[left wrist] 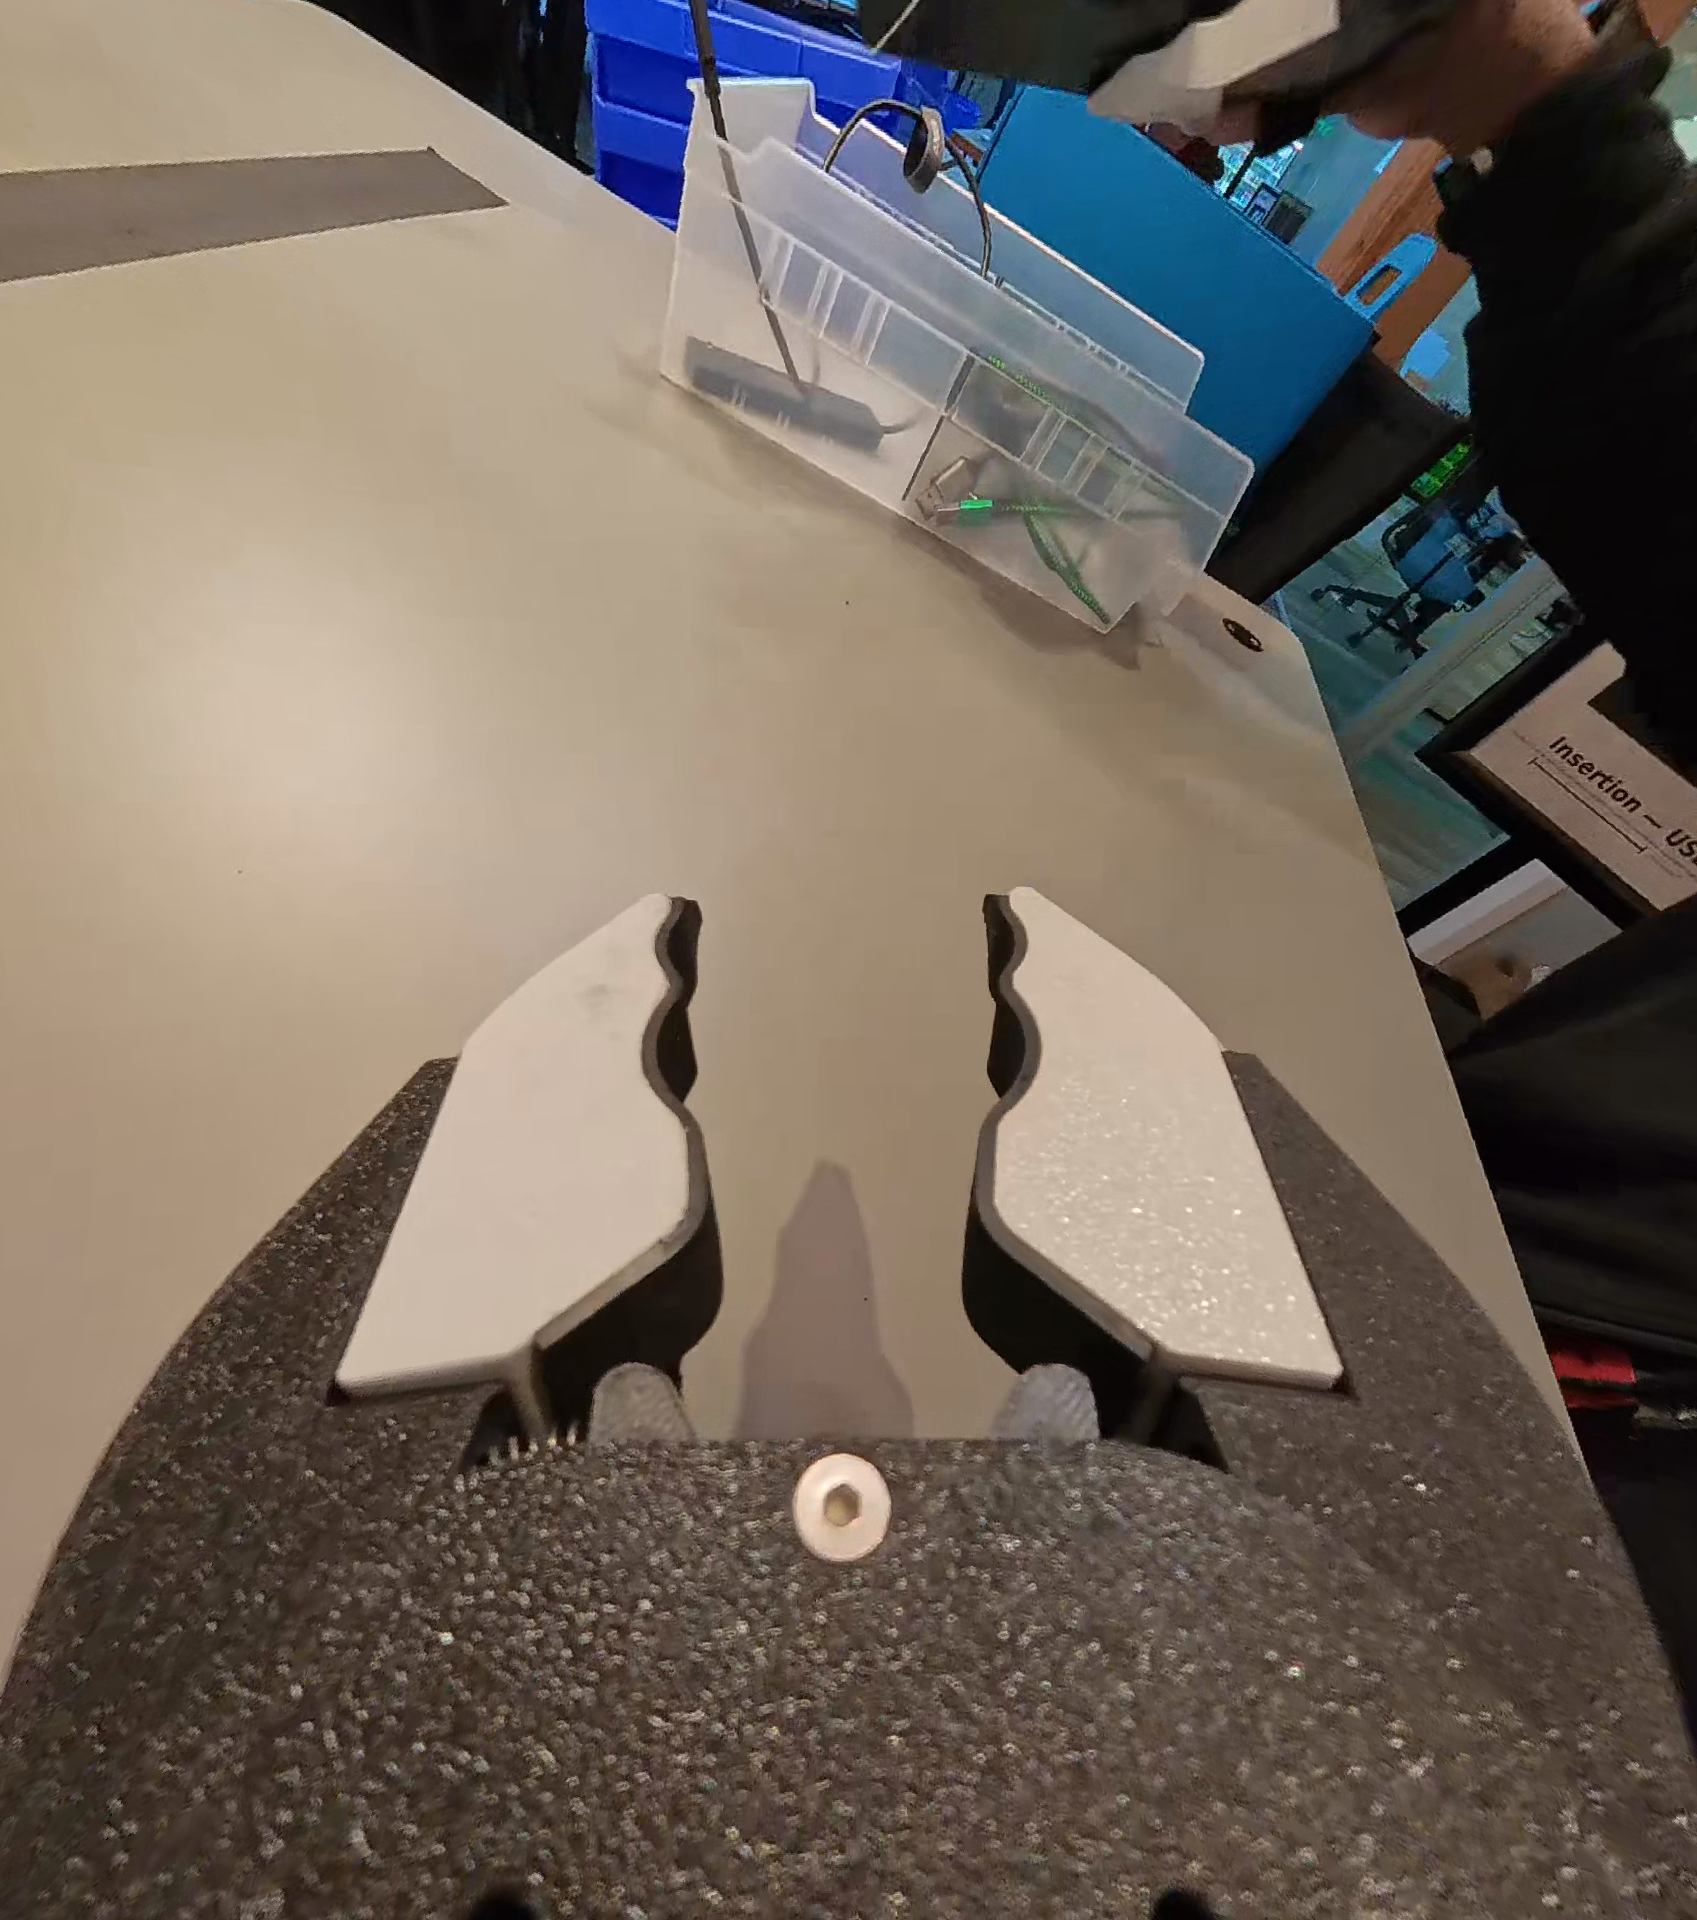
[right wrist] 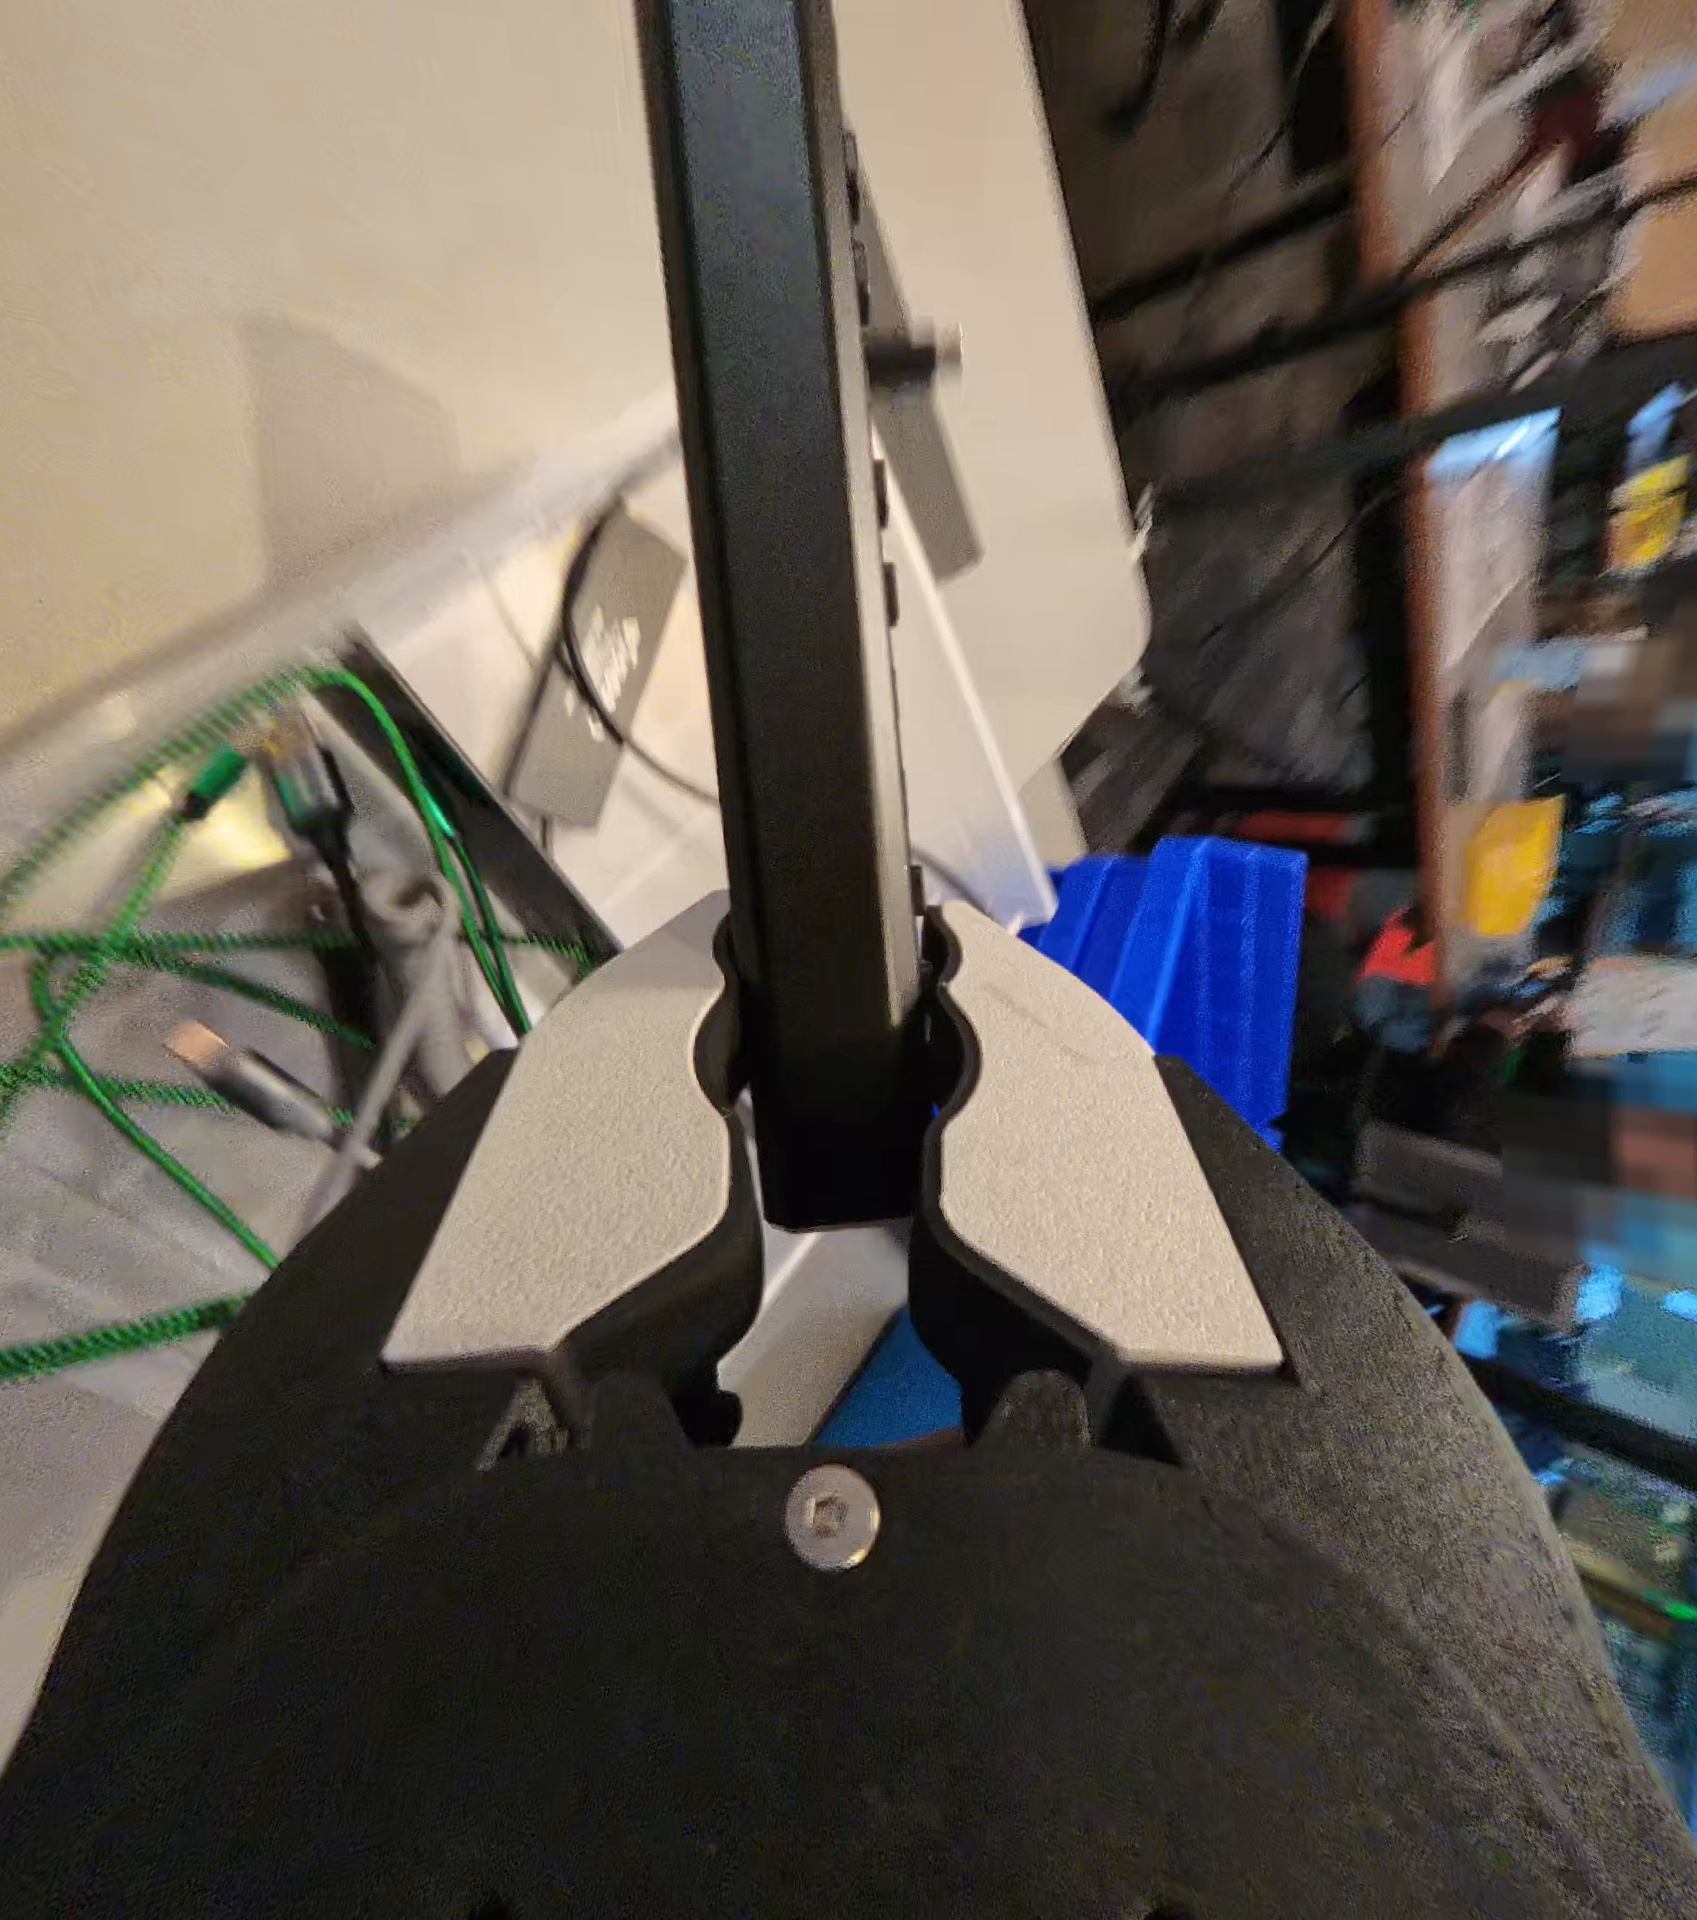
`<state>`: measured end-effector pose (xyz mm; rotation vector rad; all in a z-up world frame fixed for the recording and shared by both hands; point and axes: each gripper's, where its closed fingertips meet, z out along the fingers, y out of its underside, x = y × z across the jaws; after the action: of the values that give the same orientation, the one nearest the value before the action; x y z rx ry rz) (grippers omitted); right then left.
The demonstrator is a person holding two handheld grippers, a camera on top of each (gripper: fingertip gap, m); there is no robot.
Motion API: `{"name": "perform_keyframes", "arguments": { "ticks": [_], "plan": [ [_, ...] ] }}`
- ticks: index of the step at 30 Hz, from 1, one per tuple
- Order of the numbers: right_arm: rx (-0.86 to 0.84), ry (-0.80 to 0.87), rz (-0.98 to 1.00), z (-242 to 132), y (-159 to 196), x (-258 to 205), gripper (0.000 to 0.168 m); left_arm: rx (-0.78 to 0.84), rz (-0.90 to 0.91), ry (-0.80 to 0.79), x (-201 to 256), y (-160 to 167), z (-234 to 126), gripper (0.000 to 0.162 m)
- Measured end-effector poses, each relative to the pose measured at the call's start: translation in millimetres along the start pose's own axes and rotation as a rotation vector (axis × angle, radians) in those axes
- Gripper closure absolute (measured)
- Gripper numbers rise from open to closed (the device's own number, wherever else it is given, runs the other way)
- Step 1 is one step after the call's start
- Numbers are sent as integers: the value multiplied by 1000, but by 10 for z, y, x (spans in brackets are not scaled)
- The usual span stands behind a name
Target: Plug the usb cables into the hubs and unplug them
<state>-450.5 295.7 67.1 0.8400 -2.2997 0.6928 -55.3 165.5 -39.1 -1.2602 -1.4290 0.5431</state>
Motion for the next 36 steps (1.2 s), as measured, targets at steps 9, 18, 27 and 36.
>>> {"name": "perform_keyframes", "arguments": {
  "ticks": [9,18,27,36],
  "plan": [
    [-248,-299,11,884,610,10,138,-1,-26,25,1,4,-6,111],
    [-250,-428,27,1192,704,-162,137,-25,1,79,92,34,10,109],
    [-180,-333,115,1062,686,-57,121,-9,22,111,152,17,-13,107],
    [323,-97,412,36,-541,-271,117,236,225,-81,9,-333,-201,88]
  ]
}}
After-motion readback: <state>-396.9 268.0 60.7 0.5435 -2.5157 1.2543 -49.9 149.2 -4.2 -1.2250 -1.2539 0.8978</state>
